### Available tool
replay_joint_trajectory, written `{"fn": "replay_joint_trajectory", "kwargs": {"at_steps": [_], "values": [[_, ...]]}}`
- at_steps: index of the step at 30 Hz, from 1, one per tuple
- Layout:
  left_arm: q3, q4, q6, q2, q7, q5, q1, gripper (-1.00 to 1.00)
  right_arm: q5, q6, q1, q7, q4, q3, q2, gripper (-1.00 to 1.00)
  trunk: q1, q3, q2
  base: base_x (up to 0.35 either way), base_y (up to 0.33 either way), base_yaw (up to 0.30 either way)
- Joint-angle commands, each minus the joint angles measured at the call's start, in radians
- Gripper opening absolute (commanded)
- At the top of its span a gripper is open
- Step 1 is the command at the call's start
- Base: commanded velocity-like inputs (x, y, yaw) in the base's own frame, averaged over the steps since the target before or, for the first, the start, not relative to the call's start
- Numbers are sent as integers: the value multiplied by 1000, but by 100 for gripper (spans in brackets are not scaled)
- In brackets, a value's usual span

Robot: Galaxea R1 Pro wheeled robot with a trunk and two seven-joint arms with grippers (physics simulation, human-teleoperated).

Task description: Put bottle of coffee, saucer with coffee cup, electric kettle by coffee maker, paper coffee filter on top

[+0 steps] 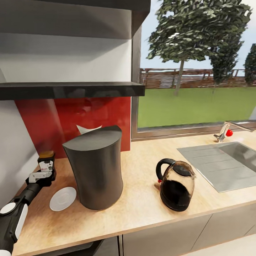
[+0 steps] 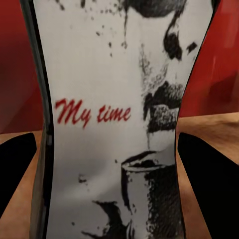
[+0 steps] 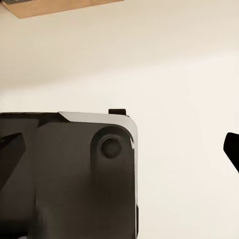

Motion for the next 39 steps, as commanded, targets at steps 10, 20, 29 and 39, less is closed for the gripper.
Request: {"fn": "replay_joint_trajectory", "kwargs": {"at_steps": [10,20,29,39], "values": [[3,1,-4,0,-6,-1,-1,-100,1,-3,-1,0,1,1,0,100,1,-2,-2,5,1,-125],[4,1,-3,0,-6,1,-1,-100,1,-3,-1,-1,1,1,0,100,1,-2,-2,-17,238,-14],[-1,1,-5,-3,-6,-1,-1,-100,1,-3,-1,-2,1,1,0,100,1,-2,-2,-57,78,-163],[-1,21,-6,-3,-6,-2,-1,-100,0,-3,-1,-1,-1,0,5,100,1,-2,-2,0,0,-135]]}}
